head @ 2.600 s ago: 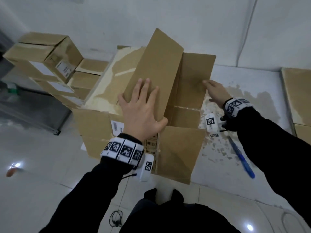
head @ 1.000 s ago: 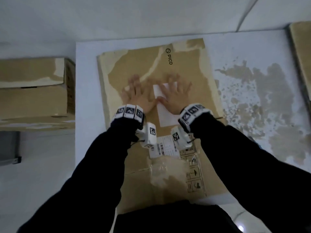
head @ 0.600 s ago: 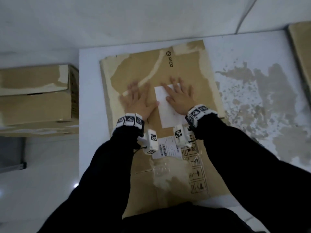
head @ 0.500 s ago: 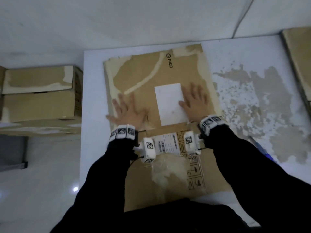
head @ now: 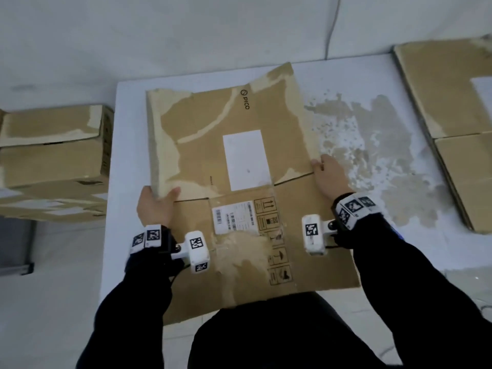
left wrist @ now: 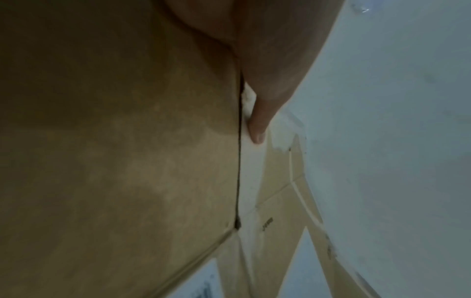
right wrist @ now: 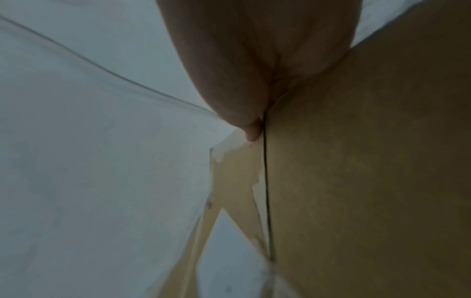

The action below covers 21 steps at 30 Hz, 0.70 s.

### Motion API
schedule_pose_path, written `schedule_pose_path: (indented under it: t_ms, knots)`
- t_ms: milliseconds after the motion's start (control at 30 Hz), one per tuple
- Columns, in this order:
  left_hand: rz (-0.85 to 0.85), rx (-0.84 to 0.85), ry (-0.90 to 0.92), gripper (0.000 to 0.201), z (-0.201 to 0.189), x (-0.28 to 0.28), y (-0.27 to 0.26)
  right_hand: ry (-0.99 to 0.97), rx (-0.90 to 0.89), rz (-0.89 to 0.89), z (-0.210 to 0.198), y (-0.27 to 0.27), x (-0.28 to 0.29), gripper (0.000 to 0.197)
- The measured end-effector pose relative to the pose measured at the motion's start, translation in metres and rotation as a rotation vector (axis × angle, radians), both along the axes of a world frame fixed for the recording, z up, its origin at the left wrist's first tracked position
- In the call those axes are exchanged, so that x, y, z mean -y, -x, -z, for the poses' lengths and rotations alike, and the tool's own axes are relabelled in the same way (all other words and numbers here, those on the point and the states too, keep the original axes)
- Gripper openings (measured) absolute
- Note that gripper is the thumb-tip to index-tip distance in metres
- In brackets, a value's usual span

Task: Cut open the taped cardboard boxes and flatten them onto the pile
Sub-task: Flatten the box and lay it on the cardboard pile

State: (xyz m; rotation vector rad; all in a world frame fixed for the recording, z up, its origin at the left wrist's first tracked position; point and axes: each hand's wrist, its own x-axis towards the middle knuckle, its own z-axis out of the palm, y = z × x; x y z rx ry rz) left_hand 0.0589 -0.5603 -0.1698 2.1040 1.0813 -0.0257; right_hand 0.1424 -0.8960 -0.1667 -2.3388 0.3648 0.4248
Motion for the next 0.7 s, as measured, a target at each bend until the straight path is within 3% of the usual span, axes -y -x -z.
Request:
schedule_pose_path:
  t_ms: [100,233,433,600,700]
  knots:
    - [0.033,0.097,-0.051,0.038,-0.03,0.017,-0.006,-0.113,0.096,0.035,-0.014,0.003,0.026,0.025]
    - [0.106,0.276,-0.008,0.037,-0.08,0.079,-0.032,-0.24,0.225,0.135,-0.041,-0.007,0.119,0.042]
    - [0.212,0.453,0.176,0.02,-0.097,0.264,-0.082,-0.157,0.363,0.211,-0.077,-0.029,0.318,0.037]
    - [0.223,0.404,0.333,0.056,-0.087,0.44,-0.122,-0.015,0.411,0.423,-0.098,-0.049,0.48,0.042]
    - [0.26,0.367,0.37,0.049,-0.077,0.516,-0.146,0.085,0.433,0.49,-0.102,-0.073,0.543,0.043]
